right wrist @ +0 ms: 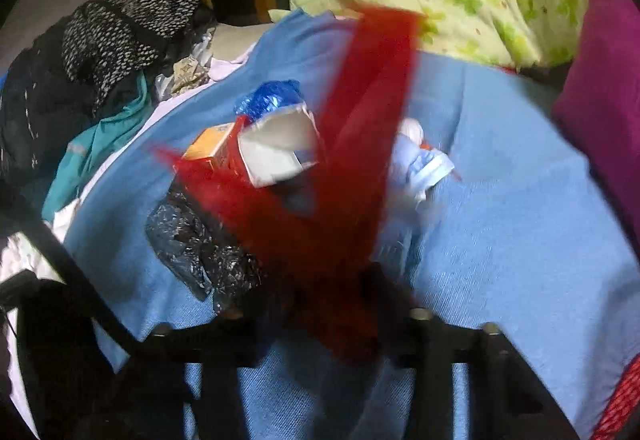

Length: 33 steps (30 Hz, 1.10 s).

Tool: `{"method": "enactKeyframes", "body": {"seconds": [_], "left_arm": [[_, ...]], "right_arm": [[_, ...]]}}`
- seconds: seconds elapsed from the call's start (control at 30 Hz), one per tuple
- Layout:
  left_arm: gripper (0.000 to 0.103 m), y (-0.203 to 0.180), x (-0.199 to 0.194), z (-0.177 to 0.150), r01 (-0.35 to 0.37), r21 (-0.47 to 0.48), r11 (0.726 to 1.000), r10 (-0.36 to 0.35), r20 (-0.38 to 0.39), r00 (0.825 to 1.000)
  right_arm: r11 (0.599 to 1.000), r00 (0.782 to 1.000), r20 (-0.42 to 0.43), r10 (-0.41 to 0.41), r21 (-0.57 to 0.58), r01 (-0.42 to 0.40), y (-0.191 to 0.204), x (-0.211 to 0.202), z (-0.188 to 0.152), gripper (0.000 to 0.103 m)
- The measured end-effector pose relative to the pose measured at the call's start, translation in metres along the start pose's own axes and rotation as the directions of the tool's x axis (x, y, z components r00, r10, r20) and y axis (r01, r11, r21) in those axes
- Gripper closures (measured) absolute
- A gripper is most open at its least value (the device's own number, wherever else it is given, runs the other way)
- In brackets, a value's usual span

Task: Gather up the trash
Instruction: 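Grasp the red ribbon with the right gripper, then grasp the black plastic bag with the left gripper while the right lifts the ribbon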

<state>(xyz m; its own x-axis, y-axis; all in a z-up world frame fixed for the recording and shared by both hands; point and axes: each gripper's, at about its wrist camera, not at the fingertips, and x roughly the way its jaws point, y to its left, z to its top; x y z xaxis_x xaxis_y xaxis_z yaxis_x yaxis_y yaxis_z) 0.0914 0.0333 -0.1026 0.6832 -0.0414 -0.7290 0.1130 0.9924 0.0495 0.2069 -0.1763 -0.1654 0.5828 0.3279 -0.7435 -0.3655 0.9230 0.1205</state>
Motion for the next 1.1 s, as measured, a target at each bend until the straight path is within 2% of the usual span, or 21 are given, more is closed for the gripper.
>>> {"method": "enactKeyframes", "body": {"seconds": [0.17,0.33,0.5,0.63,0.67,0.7,0.77,1.0,1.1], "left_arm": [[0.000,-0.014,0.027,0.010,0.064,-0.009,0.998,-0.064,-0.040,0.997],[0.000,-0.033,0.055,0.021,0.119,-0.030,0.992,-0.119,-0.016,0.993],[0.000,-0.046,0.085,0.039,0.193,-0.105,0.976,-0.196,-0.018,0.981],[0.000,-0.052,0.110,0.044,0.237,-0.188,0.953,-0.253,-0.064,0.965],[0.004,-0.053,0.116,0.043,0.244,-0.208,0.947,-0.264,-0.079,0.961],[0.018,-0.055,0.122,0.041,0.253,-0.227,0.940,-0.280,-0.093,0.956],[0.037,-0.057,0.130,0.035,0.276,-0.253,0.927,-0.313,-0.119,0.942],[0.063,-0.063,0.124,0.031,0.308,-0.276,0.911,-0.339,-0.074,0.938],[0.069,-0.061,0.111,0.032,0.315,-0.269,0.910,-0.340,-0.051,0.939]], "right_arm": [[0.994,0.997,0.049,0.068,0.088,-0.072,-0.014,-0.015,-0.009,0.066],[0.972,0.989,0.099,0.114,0.195,-0.131,-0.039,-0.043,-0.024,0.066],[0.954,0.978,0.177,0.113,0.255,-0.157,-0.058,-0.080,-0.039,0.066],[0.944,0.968,0.234,0.087,0.291,-0.155,-0.065,-0.103,-0.054,0.066],[0.938,0.964,0.249,0.090,0.305,-0.166,-0.068,-0.108,-0.057,0.066],[0.933,0.961,0.262,0.093,0.314,-0.176,-0.073,-0.113,-0.062,0.066],[0.927,0.956,0.281,0.088,0.328,-0.182,-0.074,-0.119,-0.064,0.066],[0.927,0.947,0.313,0.076,0.328,-0.183,-0.075,-0.136,-0.073,0.066],[0.931,0.933,0.356,0.057,0.318,-0.178,-0.076,-0.153,-0.077,0.066]]}}
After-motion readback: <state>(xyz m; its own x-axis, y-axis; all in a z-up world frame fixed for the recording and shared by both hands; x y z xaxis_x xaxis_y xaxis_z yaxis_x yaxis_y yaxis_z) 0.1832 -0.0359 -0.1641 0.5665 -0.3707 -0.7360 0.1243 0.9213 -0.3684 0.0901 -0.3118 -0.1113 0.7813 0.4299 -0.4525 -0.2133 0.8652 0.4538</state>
